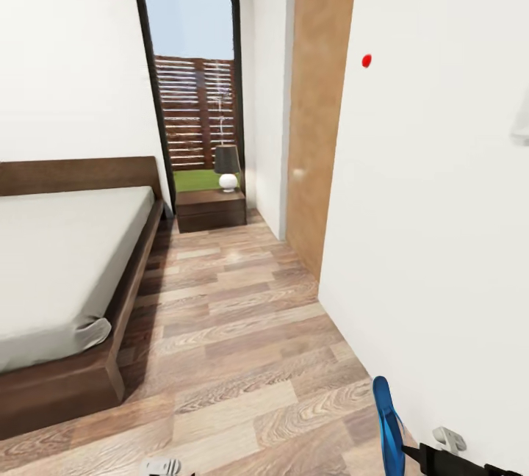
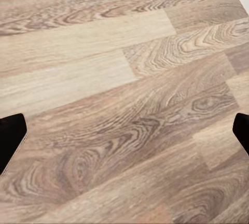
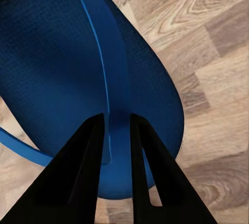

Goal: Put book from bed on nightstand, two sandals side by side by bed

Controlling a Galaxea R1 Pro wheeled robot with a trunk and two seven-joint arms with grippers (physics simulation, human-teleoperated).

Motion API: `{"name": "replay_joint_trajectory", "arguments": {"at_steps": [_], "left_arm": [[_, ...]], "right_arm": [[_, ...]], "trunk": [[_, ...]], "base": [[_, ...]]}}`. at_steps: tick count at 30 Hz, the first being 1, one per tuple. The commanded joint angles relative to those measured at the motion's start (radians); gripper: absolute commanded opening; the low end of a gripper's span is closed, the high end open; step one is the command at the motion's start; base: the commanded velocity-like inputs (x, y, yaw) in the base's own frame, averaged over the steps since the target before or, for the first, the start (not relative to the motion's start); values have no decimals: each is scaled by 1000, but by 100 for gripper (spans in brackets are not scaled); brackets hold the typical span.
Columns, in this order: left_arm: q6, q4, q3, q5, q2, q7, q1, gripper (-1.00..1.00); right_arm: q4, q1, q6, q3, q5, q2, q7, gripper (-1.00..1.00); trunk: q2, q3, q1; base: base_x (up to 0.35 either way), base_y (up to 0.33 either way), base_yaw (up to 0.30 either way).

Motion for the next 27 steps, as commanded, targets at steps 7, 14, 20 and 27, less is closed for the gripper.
{"name": "replay_joint_trajectory", "arguments": {"at_steps": [7, 14, 20, 27], "left_arm": [[7, -1, 4, -1, -1, -8, 0, 100], [7, -1, 4, -1, -1, -8, 0, 100], [6, -1, 4, -1, -1, -8, 0, 100], [6, -1, 4, -1, -1, -8, 0, 100]], "right_arm": [[-1, 0, 10, 3, -11, 0, 0, -100], [-1, 0, 10, 3, -11, 0, -2, -100], [-1, 0, 10, 3, -11, 0, -1, -100], [-1, 0, 10, 3, -11, 0, 0, -100]], "trunk": [[0, -1, 0], [0, -1, 0], [0, -1, 0], [0, -1, 0]], "base": [[320, 0, 6], [326, 0, 0], [81, 0, 119], [5, 0, 274]]}}
